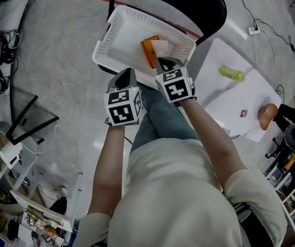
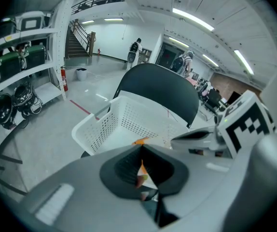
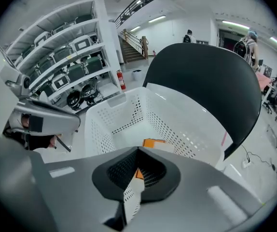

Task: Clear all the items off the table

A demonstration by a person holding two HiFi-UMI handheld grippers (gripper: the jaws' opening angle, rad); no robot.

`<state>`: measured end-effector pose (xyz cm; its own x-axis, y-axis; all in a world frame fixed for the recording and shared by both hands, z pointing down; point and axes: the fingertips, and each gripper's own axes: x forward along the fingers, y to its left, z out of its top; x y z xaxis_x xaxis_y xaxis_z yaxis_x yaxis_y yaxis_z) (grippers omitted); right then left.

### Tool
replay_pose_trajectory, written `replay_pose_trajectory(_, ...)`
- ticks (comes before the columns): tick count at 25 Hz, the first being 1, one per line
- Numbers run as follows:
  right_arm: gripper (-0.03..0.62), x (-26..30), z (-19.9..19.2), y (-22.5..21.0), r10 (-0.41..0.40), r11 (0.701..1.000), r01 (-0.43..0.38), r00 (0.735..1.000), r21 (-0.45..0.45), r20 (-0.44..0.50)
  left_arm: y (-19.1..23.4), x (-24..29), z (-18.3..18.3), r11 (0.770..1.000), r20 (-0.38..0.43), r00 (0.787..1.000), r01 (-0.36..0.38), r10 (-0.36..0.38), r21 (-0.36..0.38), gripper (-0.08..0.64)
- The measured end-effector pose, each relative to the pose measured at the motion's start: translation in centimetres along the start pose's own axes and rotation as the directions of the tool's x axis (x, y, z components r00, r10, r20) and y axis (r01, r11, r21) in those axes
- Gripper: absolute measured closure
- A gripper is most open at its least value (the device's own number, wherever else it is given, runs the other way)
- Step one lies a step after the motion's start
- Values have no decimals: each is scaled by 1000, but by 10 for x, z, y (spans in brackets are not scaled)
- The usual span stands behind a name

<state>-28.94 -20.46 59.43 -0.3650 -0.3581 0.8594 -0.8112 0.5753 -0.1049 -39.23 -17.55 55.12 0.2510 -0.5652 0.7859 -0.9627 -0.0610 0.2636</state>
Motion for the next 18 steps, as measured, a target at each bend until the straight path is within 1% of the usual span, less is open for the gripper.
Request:
replay_pose_trajectory(3, 594, -5, -2, 0, -3, 1000, 3, 1000, -16, 2, -3, -4, 1, 1000, 7, 1000, -2, 2, -1, 551)
replay_pose_trajectory(8, 595, -12, -3, 1, 0, 1000, 0, 1000, -16, 8, -8, -9, 0, 1000, 14, 1000, 3, -3, -12, 551)
replay_pose_trajectory(13, 594, -22, -3, 4, 4, 1000, -4, 999, -7, 32, -18, -17, -1, 999, 22, 999, 32, -33, 13, 552)
replay_pose_trajectory(15, 594, -27, -4, 5, 9, 1000, -9, 999, -4, 42, -22, -20, -1, 999, 27, 998, 50, -50, 1, 552)
replay_pose_trajectory(18, 594, -34, -6, 8, 13, 1000, -13, 999, -10, 49, -26, -27, 1, 999, 43, 998, 46, -46, -15, 552)
